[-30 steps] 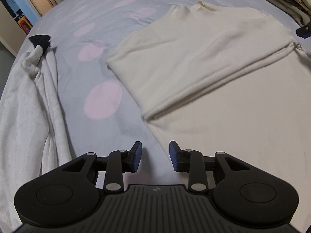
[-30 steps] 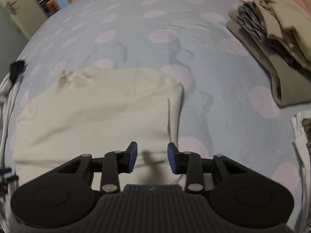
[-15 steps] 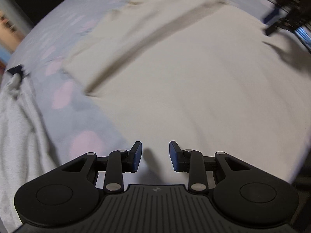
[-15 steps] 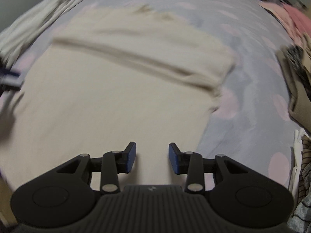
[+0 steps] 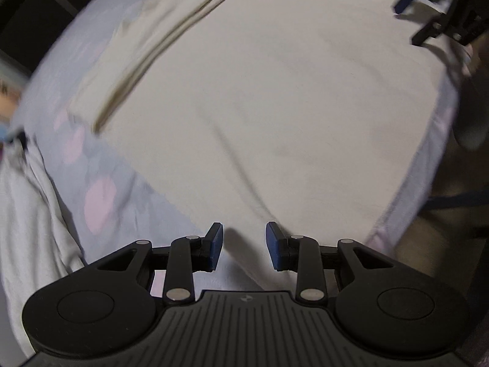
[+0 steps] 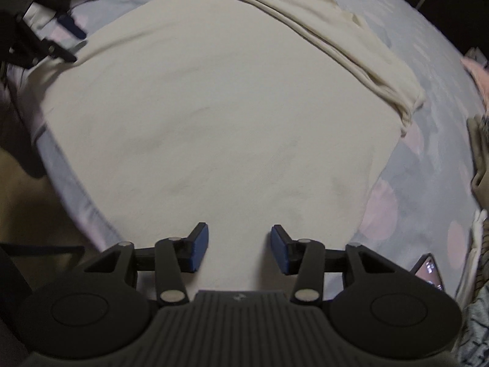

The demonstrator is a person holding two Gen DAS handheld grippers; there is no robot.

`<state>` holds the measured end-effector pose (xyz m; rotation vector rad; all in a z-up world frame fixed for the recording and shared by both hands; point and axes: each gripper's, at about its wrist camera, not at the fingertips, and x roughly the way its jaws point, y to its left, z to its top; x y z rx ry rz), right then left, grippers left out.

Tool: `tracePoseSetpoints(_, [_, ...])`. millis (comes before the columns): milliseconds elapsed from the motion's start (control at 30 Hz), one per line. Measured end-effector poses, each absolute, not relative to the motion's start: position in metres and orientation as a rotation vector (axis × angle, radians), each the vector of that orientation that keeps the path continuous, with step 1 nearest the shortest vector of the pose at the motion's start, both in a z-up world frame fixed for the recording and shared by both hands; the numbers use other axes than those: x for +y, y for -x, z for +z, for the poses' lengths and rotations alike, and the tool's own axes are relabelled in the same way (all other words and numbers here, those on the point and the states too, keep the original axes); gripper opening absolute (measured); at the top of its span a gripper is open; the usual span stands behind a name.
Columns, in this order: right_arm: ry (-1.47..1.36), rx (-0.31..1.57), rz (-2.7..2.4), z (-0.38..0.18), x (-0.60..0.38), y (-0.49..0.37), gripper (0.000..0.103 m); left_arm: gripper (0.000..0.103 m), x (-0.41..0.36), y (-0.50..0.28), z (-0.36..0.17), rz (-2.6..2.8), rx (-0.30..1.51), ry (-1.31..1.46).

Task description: Fold clothes

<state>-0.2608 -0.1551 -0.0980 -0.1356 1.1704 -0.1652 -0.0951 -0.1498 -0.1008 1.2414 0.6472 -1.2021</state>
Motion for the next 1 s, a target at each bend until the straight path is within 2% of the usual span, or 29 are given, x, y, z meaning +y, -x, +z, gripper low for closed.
tracePoseSetpoints(133, [0.268,1.131,-0.101,-0.093,-0.118,0.27,0.053,0.032,-0.145,0.129,-0.089,-1.327,0.552,-1.21])
tracePoseSetpoints(200, [0.381,1.121,-0.068,-0.097,-0.099,0.276,0.054,0.041,-0.142,0.148,-0.09,-1.369,0.474,-1.236])
tracePoseSetpoints(367, [0.713,1.107,-0.017,-0.12,-0.058,0.293,0.054,0.042,-0.132,0.183,-0.109,-1.429,0.322,-1.383])
tracePoseSetpoints(567, [0.739,1.101,-0.002,-0.126,-0.061,0.297,0.058,0.043,-0.124,0.187,-0.134,-1.393,0.305,-1.5])
tracePoseSetpoints(700, [0.828,1.076,-0.001,-0.128,-0.059,0.304,0.063,0.049,-0.119,0.184,-0.138,-1.37,0.26,-1.544])
tracePoseSetpoints(1000, [1.0,1.033,-0.024,-0.136,-0.06,0.326,0.064,0.05,-0.106,0.189,-0.145,-1.313,0.164,-1.619])
